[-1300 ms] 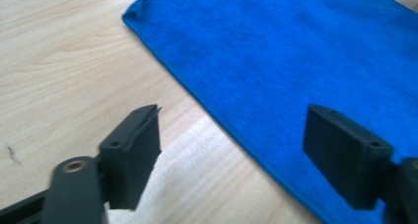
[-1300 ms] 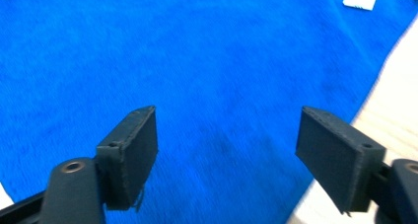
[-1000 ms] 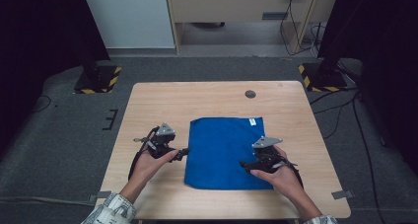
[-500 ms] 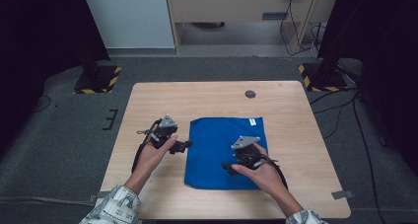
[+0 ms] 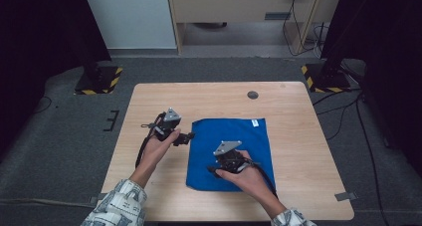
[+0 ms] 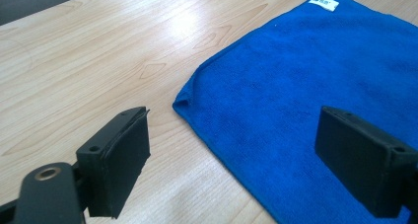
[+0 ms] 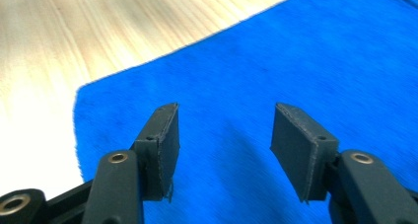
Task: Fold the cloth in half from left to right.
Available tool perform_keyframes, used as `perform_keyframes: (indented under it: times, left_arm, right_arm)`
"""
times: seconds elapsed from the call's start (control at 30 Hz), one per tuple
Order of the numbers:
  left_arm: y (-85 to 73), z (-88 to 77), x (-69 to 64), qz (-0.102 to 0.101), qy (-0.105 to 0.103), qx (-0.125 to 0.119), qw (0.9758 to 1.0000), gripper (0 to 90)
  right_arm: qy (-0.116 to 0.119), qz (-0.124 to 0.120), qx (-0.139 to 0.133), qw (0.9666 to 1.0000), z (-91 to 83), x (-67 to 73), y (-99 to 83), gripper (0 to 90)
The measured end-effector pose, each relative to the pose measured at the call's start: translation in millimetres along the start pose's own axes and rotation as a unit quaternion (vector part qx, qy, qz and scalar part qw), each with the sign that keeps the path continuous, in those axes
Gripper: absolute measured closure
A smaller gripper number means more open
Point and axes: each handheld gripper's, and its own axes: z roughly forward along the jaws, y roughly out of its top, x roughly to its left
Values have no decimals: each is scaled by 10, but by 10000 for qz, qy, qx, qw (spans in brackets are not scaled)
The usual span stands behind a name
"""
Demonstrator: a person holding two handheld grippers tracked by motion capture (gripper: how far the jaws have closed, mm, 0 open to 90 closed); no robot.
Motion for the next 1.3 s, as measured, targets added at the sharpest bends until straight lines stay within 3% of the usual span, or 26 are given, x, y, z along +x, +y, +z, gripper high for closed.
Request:
perform_keyframes:
  times: [0.37,0.67,1.17,1.27,1.3]
  left_arm:
    - [-23,26,84,-133,92,27,9999,134]
    - [20,-51,97,-128,169,39,9998,138]
    - [44,-52,75,-100,149,31,9998,138]
    - [40,-42,65,-140,4,5,9999,138]
    - [40,-47,65,-132,47,12,9999,138]
  right_arm:
    - [284,-138,-21,9995,150,268,100,538]
    - [342,-241,11,9991,276,472,145,648]
    - [375,-355,49,9987,366,624,190,768]
    - [397,-358,46,9986,374,653,192,756]
    - [401,-379,48,9985,374,664,192,750]
